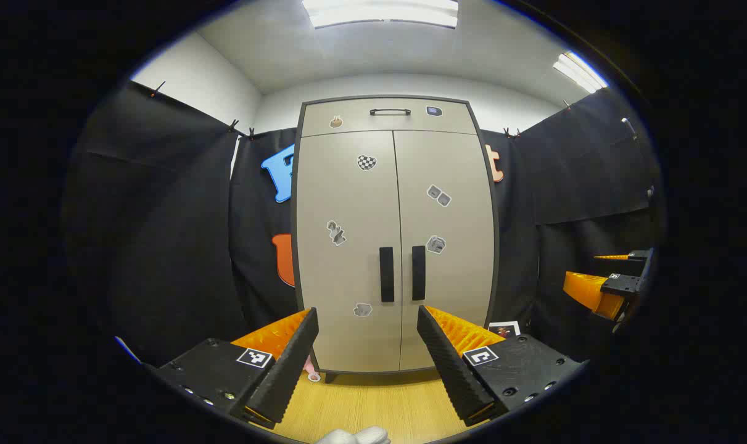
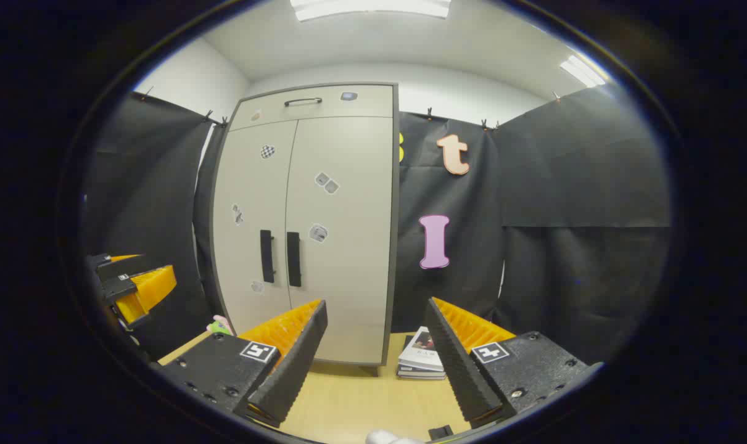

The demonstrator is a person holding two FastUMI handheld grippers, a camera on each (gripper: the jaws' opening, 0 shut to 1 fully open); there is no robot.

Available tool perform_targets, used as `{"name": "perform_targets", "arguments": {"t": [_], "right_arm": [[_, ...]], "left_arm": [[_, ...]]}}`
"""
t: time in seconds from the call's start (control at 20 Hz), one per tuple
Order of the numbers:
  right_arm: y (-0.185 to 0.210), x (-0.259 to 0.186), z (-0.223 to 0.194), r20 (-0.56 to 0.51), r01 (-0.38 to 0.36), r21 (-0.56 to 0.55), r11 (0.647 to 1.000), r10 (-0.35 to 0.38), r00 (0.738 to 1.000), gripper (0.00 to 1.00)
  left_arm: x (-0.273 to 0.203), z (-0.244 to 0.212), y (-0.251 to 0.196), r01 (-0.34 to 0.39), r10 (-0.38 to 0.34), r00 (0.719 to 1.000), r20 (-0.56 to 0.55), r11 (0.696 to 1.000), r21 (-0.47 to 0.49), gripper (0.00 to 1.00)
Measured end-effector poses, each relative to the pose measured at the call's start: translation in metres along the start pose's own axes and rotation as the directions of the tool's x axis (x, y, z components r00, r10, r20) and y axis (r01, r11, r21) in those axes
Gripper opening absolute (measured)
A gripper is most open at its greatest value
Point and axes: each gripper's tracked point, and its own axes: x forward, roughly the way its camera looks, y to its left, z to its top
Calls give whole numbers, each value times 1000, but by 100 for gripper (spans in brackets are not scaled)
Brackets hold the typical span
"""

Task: Open the right door of the double-door shoe cabinet with the right hand, and open the left door with the left hand.

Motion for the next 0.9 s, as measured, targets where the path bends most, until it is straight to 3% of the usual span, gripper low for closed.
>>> {"name": "perform_targets", "arguments": {"t": [0.9], "right_arm": [[21, 7, -2, 0, -26, -9, 1000, 26, 1000, 100]], "left_arm": [[-9, 0, 17, -11, 11, 1000, 5, 1000, 11, 96]]}}
